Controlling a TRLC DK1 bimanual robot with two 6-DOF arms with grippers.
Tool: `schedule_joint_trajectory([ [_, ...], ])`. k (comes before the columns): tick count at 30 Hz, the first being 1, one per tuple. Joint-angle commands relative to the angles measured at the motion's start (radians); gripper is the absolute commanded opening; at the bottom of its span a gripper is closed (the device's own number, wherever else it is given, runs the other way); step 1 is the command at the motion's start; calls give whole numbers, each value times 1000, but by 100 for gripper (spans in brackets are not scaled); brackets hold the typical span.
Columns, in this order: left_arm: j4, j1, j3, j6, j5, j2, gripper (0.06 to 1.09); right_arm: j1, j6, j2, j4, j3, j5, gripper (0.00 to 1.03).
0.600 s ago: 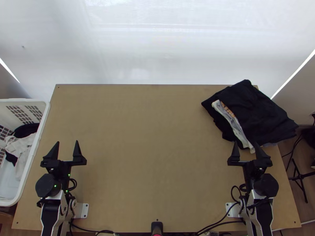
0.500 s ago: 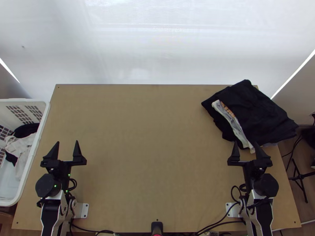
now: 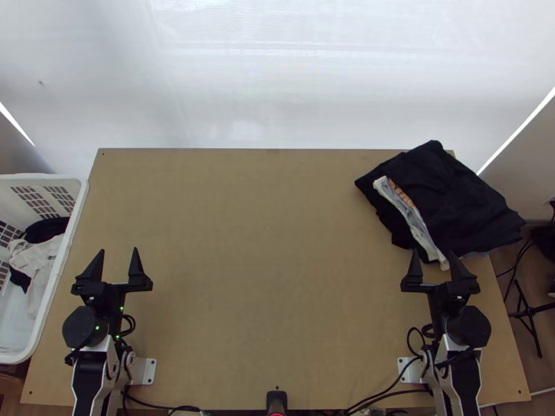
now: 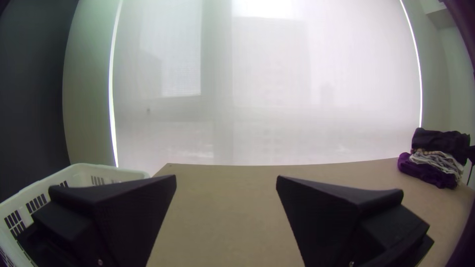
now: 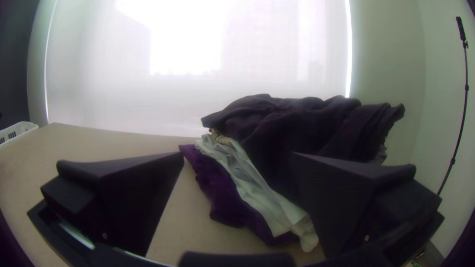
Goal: Fold the t-shirt
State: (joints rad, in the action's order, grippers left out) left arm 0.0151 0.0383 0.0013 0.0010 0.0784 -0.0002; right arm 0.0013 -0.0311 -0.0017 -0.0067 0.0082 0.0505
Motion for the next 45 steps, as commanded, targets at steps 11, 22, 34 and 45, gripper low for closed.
schedule_joint_trajectory([
  [11,-18,-6,2,-15,-78,-1,104,0,0,0,1,1,0,99],
  [22,-27,5,3,-16,-81,6,104,20,53,0,-1,-1,-6,99],
  [34,-23,8,181,156,21,0,104,31,60,8,-4,1,-6,99],
  [45,-227,12,806,103,239,427,104,29,63,12,-4,1,-6,99],
])
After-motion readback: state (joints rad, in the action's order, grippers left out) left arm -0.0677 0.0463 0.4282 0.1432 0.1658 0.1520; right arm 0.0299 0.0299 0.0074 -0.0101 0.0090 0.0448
